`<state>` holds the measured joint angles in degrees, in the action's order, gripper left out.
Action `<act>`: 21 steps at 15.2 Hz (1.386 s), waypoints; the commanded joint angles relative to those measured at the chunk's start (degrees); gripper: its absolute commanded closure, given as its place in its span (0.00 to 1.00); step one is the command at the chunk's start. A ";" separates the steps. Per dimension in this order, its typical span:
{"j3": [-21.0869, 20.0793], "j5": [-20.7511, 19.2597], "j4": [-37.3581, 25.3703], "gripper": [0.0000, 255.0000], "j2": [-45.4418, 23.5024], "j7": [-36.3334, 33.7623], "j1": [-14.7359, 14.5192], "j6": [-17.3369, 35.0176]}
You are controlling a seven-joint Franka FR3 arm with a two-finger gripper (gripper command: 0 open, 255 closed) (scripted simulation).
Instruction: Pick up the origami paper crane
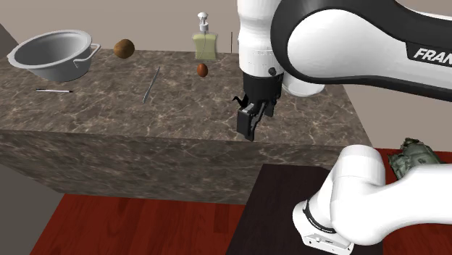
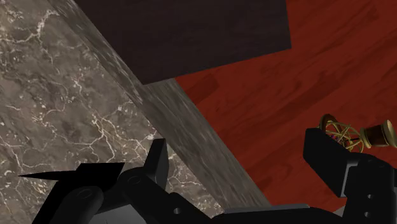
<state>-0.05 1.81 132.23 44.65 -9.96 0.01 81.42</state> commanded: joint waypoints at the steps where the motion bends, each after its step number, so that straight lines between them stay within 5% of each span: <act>1: 0.00 0.00 0.00 0.00 0.00 0.00 0.00 0.00; 13: 18.32 -10.98 6.67 0.00 -4.78 30.26 -1.48 18.11; 21: 31.57 -10.93 2.37 0.00 -17.61 51.30 -6.01 30.90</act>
<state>29.81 -9.72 135.69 29.35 38.41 -4.99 110.54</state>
